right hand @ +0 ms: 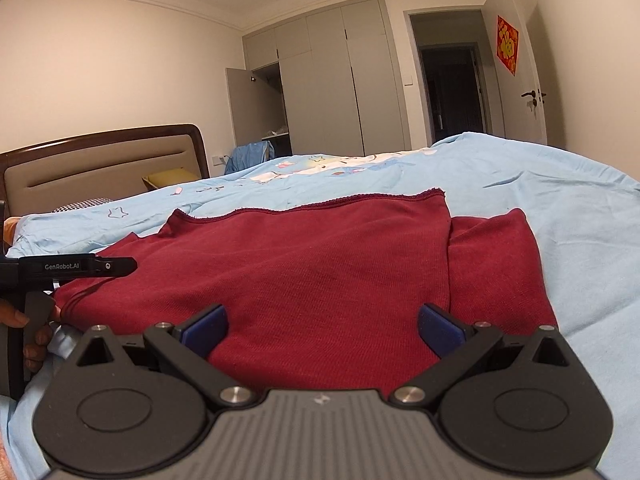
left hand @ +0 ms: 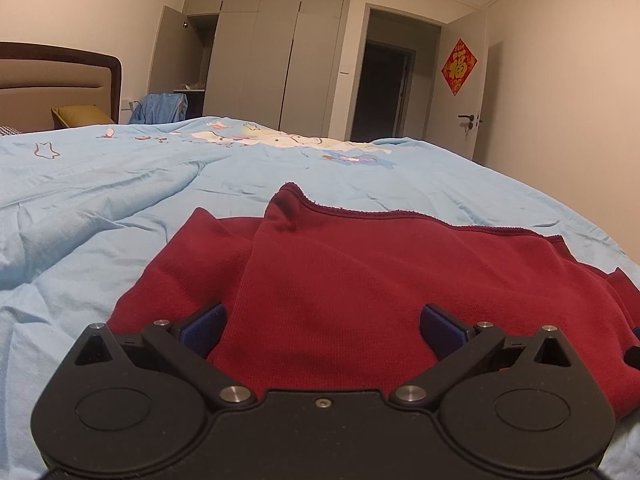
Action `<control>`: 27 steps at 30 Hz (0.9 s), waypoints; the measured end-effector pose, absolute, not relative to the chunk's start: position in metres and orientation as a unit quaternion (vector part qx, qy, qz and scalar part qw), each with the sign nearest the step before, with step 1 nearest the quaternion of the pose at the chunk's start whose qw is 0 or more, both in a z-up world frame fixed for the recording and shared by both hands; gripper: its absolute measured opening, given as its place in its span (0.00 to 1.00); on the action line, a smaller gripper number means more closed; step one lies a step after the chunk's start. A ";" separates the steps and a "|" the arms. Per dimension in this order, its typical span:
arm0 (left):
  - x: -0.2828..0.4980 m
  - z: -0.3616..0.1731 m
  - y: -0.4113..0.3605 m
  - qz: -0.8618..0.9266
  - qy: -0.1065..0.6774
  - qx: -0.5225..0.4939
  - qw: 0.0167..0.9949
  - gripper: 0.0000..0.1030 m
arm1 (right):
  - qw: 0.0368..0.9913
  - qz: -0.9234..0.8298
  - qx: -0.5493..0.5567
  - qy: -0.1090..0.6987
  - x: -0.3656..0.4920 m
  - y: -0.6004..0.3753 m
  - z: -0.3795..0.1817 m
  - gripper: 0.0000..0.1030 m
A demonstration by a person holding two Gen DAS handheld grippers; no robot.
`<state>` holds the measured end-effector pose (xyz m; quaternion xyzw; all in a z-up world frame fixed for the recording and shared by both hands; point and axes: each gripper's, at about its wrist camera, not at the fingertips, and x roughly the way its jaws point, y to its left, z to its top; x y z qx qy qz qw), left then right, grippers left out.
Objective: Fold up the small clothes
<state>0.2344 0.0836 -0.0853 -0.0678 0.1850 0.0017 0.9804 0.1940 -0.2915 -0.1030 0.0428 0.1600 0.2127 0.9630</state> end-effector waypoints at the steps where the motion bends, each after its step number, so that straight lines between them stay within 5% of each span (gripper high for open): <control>1: 0.234 -0.085 0.084 0.002 0.186 -0.068 0.980 1.00 | 0.963 0.213 0.043 0.160 0.194 -0.292 -0.103 1.00; 14: 0.233 -0.034 0.084 0.063 0.264 -0.112 0.956 0.99 | 0.961 0.189 0.033 0.200 0.199 -0.285 -0.086 1.00; 27: 0.154 -0.036 0.136 0.079 0.228 -0.213 0.947 0.99 | 0.968 0.197 -0.016 0.152 0.203 -0.224 -0.046 1.00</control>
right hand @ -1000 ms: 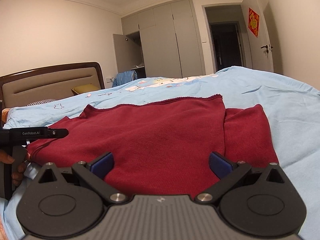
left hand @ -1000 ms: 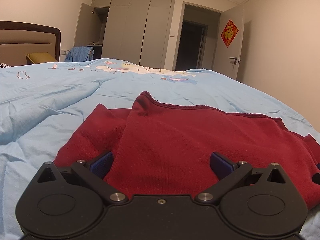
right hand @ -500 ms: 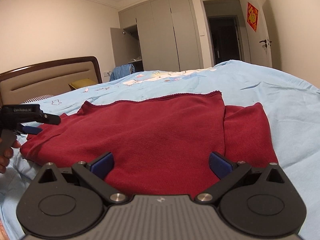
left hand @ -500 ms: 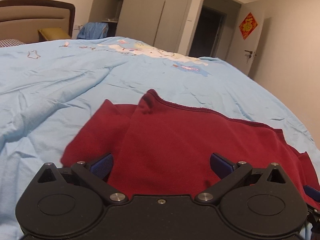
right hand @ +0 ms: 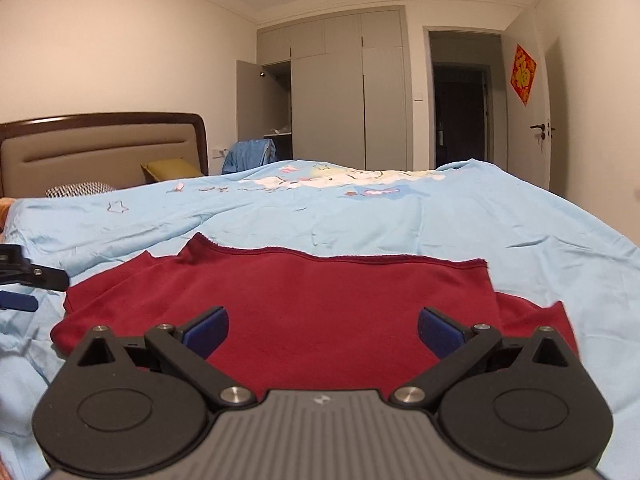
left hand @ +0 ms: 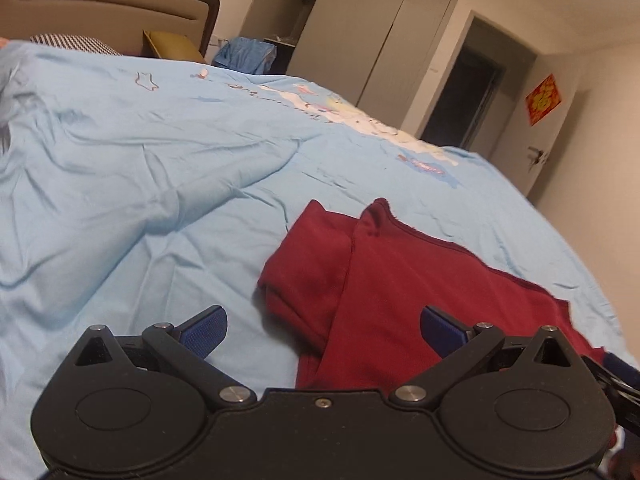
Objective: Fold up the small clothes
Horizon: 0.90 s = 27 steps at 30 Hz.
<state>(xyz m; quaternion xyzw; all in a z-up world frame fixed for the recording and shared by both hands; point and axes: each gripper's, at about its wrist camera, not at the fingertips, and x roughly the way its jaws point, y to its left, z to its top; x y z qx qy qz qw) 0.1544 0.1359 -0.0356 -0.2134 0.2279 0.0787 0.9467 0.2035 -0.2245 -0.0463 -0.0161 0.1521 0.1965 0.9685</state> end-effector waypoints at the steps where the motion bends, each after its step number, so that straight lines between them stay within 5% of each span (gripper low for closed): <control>1: 0.150 -0.038 0.137 0.067 0.226 -0.221 0.946 0.99 | 0.968 0.194 -0.017 0.157 0.207 -0.220 -0.047 1.00; 22: 0.172 -0.074 0.140 -0.014 0.239 -0.347 0.907 0.98 | 0.969 0.176 -0.041 0.170 0.229 -0.202 -0.096 1.00; 27: 0.178 -0.073 0.138 0.003 0.236 -0.338 0.911 0.81 | 0.970 0.178 -0.035 0.164 0.229 -0.204 -0.098 1.00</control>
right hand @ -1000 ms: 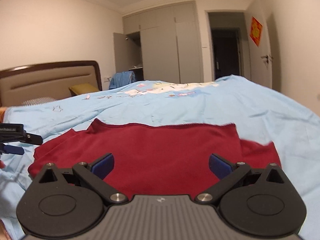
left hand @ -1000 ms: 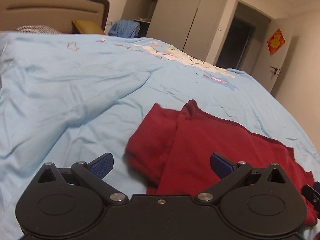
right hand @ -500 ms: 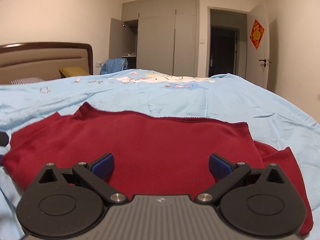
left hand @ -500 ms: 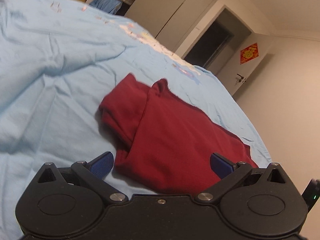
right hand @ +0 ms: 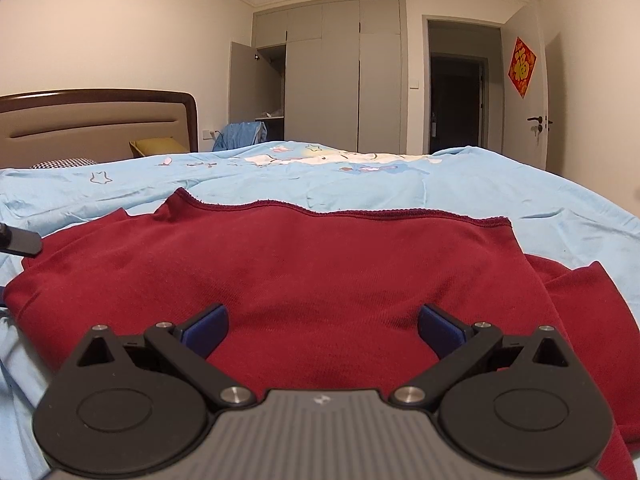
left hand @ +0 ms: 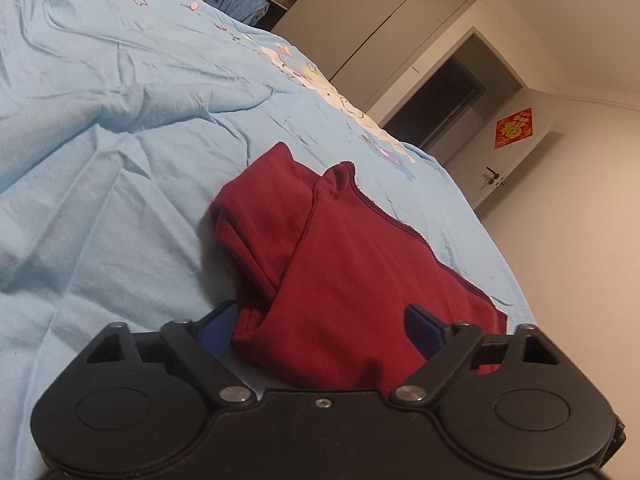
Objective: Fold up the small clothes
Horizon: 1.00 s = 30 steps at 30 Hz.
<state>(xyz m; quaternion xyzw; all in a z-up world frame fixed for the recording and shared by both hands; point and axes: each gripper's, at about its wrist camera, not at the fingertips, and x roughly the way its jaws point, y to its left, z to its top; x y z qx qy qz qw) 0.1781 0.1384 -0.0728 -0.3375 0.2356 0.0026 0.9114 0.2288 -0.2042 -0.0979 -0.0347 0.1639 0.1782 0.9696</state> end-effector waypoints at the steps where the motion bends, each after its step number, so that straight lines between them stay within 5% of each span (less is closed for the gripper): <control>1: 0.180 -0.074 0.139 0.006 0.235 -0.338 0.911 0.80 | 0.970 0.178 -0.034 0.163 0.229 -0.204 -0.098 1.00; 8: 0.195 -0.076 0.146 0.020 0.230 -0.353 0.907 0.74 | 0.970 0.181 -0.029 0.158 0.228 -0.206 -0.100 1.00; 13: 0.207 -0.078 0.148 0.043 0.240 -0.341 0.908 0.42 | 0.971 0.182 -0.026 0.156 0.228 -0.207 -0.101 1.00; 22: 0.212 -0.080 0.151 0.045 0.232 -0.351 0.906 0.39 | 0.972 0.180 -0.027 0.152 0.226 -0.206 -0.102 1.00; 30: 0.212 -0.070 0.140 0.052 0.237 -0.317 0.917 0.21 | 0.972 0.178 -0.025 0.150 0.224 -0.206 -0.103 1.00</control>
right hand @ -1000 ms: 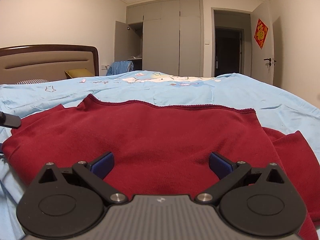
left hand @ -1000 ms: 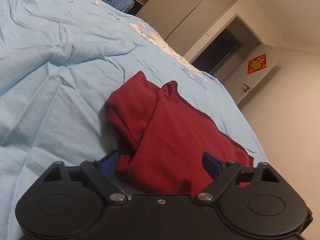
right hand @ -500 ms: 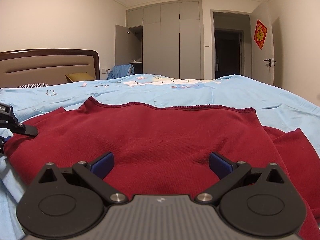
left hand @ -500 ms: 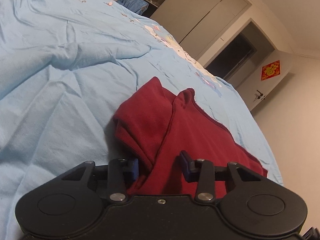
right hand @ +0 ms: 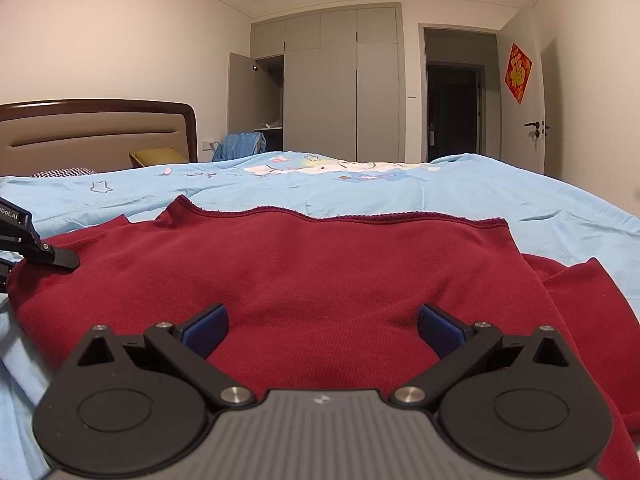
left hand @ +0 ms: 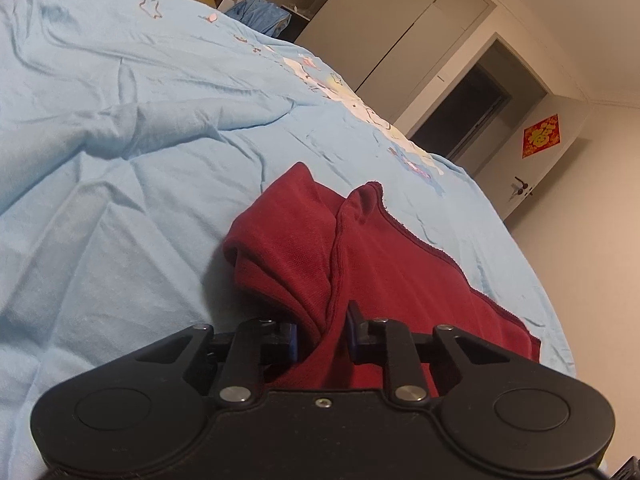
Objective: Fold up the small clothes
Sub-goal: 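Lift the corner and fold it inward with the left gripper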
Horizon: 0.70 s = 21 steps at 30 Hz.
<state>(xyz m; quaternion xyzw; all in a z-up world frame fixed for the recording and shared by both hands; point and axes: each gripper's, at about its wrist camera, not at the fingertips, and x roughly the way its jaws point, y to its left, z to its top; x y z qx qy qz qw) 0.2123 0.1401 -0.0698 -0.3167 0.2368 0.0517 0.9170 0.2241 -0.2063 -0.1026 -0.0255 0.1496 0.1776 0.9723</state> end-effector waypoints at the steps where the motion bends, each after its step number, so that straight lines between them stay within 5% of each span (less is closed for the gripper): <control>1: 0.213 -0.067 0.138 0.055 0.240 -0.308 0.919 0.21 | 0.972 0.179 -0.023 0.152 0.224 -0.207 -0.102 1.00; 21: 0.232 0.017 0.020 -0.068 0.204 -0.105 0.971 0.16 | 0.990 0.033 0.023 0.139 0.151 -0.304 -0.070 1.00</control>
